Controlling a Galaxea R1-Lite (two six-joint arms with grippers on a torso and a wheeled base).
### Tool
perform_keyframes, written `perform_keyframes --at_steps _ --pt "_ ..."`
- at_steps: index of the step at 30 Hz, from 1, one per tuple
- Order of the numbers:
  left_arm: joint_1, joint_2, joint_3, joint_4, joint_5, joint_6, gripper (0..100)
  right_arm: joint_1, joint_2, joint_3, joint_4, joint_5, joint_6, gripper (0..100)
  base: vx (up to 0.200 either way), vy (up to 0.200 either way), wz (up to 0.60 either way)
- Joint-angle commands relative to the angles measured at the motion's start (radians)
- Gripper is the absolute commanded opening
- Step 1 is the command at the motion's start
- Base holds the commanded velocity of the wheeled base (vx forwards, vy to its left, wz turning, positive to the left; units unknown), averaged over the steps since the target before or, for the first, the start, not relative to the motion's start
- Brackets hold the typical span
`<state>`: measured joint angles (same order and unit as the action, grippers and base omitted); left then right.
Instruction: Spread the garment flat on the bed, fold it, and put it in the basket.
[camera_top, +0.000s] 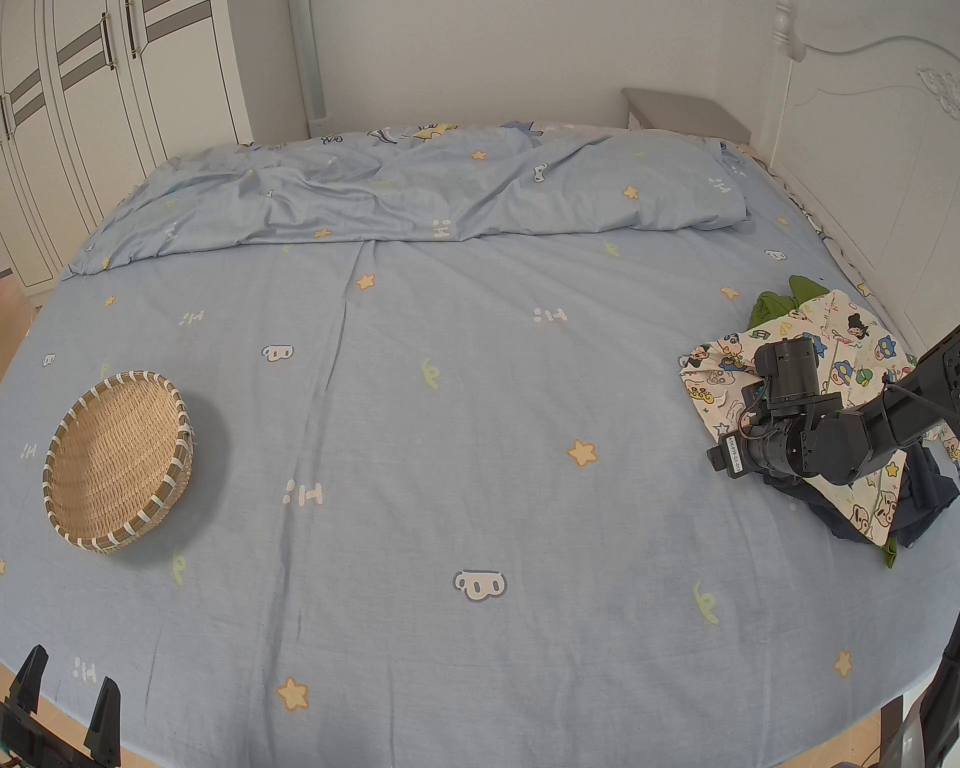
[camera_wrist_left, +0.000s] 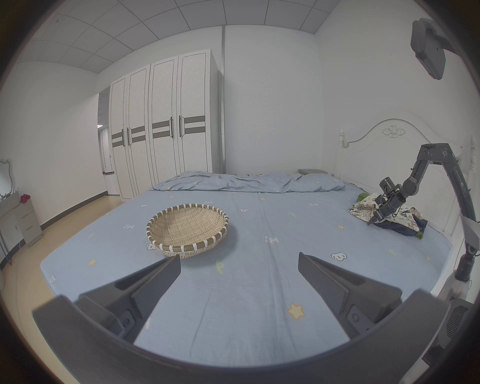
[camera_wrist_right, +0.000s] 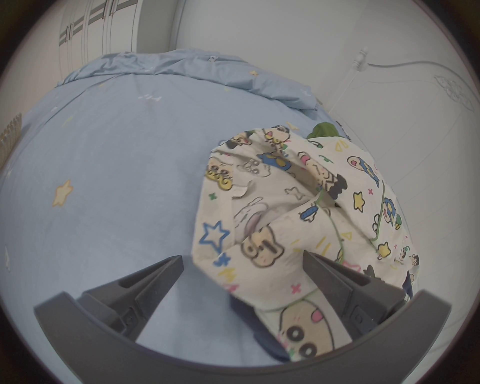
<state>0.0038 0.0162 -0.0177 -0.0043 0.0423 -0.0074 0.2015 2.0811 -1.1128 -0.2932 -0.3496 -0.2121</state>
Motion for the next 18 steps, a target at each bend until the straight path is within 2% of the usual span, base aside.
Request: perform_keyframes --at_steps 1,9,10,18 --pt "0.001 -0.013 0.018 -0.002 0.001 0.0 100 -0.022 0.05 -0.012 -0.038 0.001 -0.001 100 0.0 0.0 0.0" --pt "-0.001 -0.013 0.018 0.0 0.001 0.0 100 -0.024 0.083 -0.052 -0.049 -0.002 0.005 100 0.0 0.0 0.0" --pt "-0.001 -0.013 0.018 0.0 0.001 0.0 100 -0.024 0.083 -0.052 -0.049 -0.002 0.005 0 0.0 0.0 0.0" --pt "0.001 -0.013 0.018 0.0 0.001 0.0 100 -0.019 0.062 -0.062 -0.05 0.0 0.013 0 0.0 0.0 0.0"
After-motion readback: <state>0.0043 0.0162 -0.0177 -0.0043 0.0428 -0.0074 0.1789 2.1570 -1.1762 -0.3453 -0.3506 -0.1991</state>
